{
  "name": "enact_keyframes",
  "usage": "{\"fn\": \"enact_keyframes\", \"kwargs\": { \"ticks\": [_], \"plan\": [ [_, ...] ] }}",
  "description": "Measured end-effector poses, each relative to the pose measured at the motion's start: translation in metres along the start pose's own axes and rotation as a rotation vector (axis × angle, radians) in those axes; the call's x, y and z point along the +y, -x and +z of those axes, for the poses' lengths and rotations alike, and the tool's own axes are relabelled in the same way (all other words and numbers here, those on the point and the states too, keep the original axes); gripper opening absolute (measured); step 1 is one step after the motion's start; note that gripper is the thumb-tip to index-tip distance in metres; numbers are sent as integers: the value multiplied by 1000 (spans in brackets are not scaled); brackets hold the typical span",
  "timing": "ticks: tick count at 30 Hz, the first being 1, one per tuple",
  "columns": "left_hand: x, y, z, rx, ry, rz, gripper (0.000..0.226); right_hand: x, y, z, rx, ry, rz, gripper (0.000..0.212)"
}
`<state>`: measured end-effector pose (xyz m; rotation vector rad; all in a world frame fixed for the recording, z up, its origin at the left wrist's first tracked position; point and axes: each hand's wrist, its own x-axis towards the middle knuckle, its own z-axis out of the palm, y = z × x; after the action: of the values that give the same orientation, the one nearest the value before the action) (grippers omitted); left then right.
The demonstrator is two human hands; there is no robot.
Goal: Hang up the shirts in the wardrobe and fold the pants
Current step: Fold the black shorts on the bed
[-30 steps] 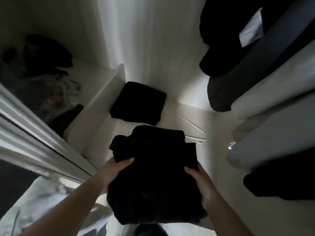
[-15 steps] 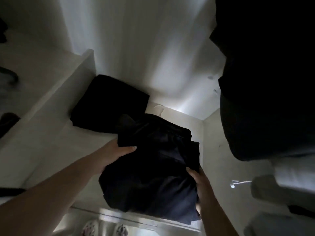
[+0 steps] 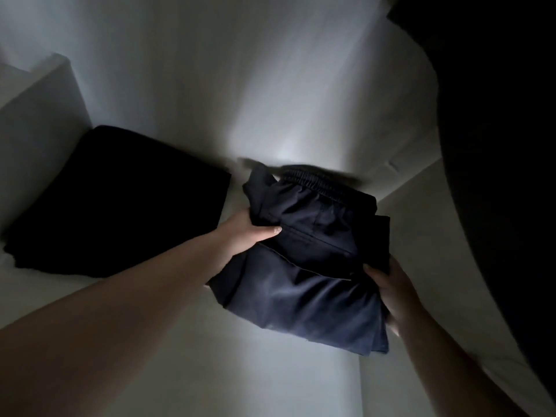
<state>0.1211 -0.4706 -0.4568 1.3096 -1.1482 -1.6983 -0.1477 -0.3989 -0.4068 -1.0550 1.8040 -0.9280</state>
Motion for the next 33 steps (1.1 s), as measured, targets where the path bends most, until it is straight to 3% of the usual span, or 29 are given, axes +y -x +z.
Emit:
{"fn": "enact_keyframes", "kwargs": {
  "ticks": [6,10,12,14,17,25,28,33],
  "plan": [
    [-59,-21,7,194,-208,-246,54,40,-38,20,180,459,18,48],
    [-75,-6,3,186,-211,-207,65,54,-6,41,205,844,-182,66],
    [-81,7,4,179,-248,-113,84,64,22,56,146,958,-287,68],
    [-86,17,7,134,-337,-40,100,80,42,69,-23,1112,-215,75],
    [-90,20,14,108,-373,44,95,107,47,75,-149,1281,-108,76],
    [-82,1,25,232,-374,40,81,103,2,75,-173,1243,-67,73],
    [-82,10,20,238,-410,-2,87,88,8,74,-154,1224,-43,67],
    [-61,51,7,276,-435,-9,86,48,43,79,-85,686,-266,25]
  ]
}}
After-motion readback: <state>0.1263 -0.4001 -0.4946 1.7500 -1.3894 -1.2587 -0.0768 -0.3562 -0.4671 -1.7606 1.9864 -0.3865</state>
